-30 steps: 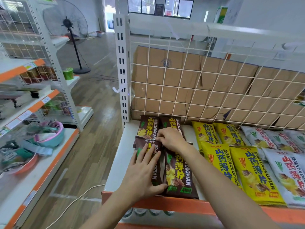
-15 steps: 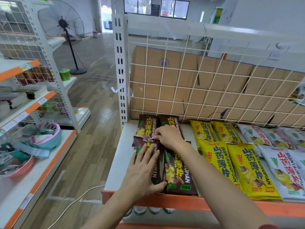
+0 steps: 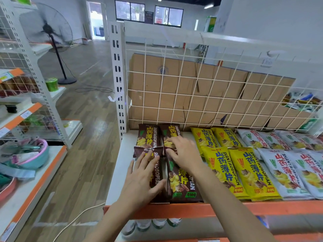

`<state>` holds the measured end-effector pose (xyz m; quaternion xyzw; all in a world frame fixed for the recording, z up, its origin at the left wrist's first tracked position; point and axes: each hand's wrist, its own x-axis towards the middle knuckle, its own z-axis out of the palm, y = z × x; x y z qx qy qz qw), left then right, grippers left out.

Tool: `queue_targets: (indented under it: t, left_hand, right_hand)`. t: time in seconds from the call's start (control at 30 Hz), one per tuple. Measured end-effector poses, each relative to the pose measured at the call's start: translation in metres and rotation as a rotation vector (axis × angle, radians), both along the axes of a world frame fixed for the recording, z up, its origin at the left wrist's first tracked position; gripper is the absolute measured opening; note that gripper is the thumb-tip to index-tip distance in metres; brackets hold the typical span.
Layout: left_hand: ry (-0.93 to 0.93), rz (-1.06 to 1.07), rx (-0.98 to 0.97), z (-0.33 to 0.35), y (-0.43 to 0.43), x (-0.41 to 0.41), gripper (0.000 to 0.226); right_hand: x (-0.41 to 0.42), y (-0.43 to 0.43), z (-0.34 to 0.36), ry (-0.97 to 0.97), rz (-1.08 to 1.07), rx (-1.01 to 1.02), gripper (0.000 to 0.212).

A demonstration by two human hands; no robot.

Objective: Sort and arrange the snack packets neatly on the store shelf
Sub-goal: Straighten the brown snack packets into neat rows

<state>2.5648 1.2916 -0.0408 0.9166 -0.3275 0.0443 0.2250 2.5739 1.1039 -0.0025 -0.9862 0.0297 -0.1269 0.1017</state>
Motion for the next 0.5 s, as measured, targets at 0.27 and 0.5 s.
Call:
queue_targets:
  t: [0.27, 0.5]
  left_hand:
    - [-0.092, 0.050, -0.158, 0.019, 0.019, 0.008, 0.067]
    - [-0.188, 0.118, -0.117, 0.040, 0.013, -0.020, 0.062]
  right_hand:
    - [-0.085, -0.051, 0.000, -0.024, -0.186, 0.047, 0.063]
    - [-0.163, -0.093, 0.009, -0.084, -0.255, 0.046, 0.064]
